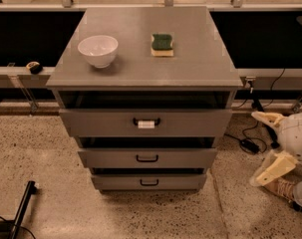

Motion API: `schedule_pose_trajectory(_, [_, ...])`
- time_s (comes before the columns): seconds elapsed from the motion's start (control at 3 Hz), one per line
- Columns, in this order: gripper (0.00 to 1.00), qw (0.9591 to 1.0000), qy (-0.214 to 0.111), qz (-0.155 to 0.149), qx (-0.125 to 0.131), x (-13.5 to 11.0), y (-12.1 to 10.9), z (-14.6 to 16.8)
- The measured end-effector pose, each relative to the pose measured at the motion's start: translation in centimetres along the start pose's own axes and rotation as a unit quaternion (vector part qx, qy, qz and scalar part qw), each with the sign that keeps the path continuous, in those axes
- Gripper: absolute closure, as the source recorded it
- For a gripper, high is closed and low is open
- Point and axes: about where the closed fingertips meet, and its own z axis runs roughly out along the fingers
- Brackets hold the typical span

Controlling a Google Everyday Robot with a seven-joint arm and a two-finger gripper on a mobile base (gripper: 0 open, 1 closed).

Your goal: Open middle drawer

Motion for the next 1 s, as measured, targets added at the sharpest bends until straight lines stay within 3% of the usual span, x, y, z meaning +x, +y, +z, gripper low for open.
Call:
schedule_pose_trajectory(0.33, [0.0,0.9986,-0.052,0.002,-0.002,4.2,0.3,3.1])
schedule_pose_trajectory(0.67, [0.0,0.9982,-0.048,-0.018,-0.032,5.3,-0.1,3.7])
schedule_pose_trajectory(1.0, [0.0,0.9976,-0.045,-0.037,-0.037,4.5,0.9,4.1])
